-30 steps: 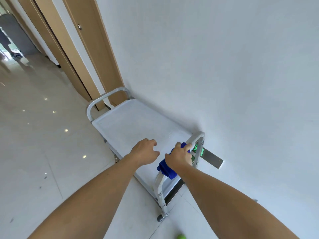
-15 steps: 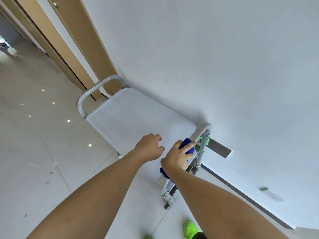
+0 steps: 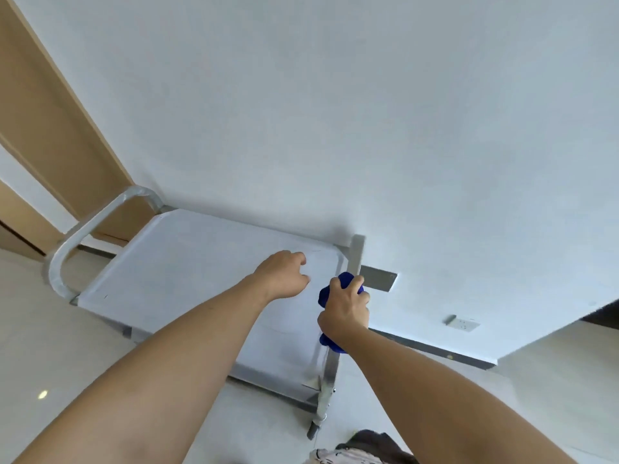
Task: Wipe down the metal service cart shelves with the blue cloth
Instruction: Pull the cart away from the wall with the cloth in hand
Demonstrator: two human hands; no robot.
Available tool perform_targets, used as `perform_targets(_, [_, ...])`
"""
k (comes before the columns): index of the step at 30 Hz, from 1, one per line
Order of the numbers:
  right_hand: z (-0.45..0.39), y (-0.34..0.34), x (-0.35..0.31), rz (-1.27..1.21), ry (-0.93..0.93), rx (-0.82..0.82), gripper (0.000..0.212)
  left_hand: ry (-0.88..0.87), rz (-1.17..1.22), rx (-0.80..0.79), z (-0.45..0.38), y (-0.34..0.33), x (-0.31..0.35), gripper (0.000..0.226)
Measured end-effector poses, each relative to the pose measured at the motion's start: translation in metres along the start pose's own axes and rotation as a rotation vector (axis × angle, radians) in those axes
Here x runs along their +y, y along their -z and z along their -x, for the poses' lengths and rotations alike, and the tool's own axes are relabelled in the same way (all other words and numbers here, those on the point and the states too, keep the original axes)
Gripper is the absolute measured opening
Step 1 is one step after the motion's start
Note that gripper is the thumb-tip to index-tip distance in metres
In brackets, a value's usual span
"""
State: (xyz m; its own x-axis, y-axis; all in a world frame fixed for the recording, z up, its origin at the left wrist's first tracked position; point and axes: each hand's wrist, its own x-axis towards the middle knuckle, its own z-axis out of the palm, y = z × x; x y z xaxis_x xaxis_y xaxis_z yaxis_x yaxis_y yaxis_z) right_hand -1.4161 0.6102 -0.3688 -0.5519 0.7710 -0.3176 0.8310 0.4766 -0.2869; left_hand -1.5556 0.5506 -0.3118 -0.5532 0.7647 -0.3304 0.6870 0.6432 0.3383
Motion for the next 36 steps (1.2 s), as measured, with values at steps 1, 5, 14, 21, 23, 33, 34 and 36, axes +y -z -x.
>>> perform_targets(1, [0.005, 0.001, -0.003, 0.010, -0.014, 0.010, 0.063, -0.038, -0.016, -0.011, 0.003, 0.003, -0.004, 0.052])
perform_targets(5, [0.027, 0.004, -0.020, 0.020, -0.086, 0.063, 0.059, -0.111, -0.027, -0.036, 0.015, 0.014, -0.028, 0.052])
perform_targets(14, [0.058, 0.002, -0.065, -0.064, -0.121, 0.159, 0.049, -0.127, -0.019, -0.039, 0.032, 0.026, -0.081, 0.051])
perform_targets(21, [0.069, -0.022, -0.092, 0.009, -0.044, 0.107, 0.055, -0.086, -0.033, 0.004, 0.033, 0.027, -0.105, 0.049])
perform_targets(23, [0.071, -0.032, -0.094, 0.025, -0.017, 0.098, 0.057, -0.065, -0.051, -0.004, 0.033, 0.023, -0.112, 0.049])
perform_targets(33, [0.053, -0.094, -0.097, 0.176, 0.214, 0.089, 0.060, 0.027, -0.115, -0.094, 0.004, 0.003, -0.135, 0.048])
perform_targets(34, [0.050, -0.100, -0.096, 0.200, 0.216, 0.080, 0.067, 0.032, -0.119, -0.107, 0.000, 0.001, -0.136, 0.049])
perform_targets(36, [0.043, -0.112, -0.096, 0.228, 0.181, 0.032, 0.080, 0.045, -0.129, -0.135, -0.009, -0.006, -0.138, 0.048])
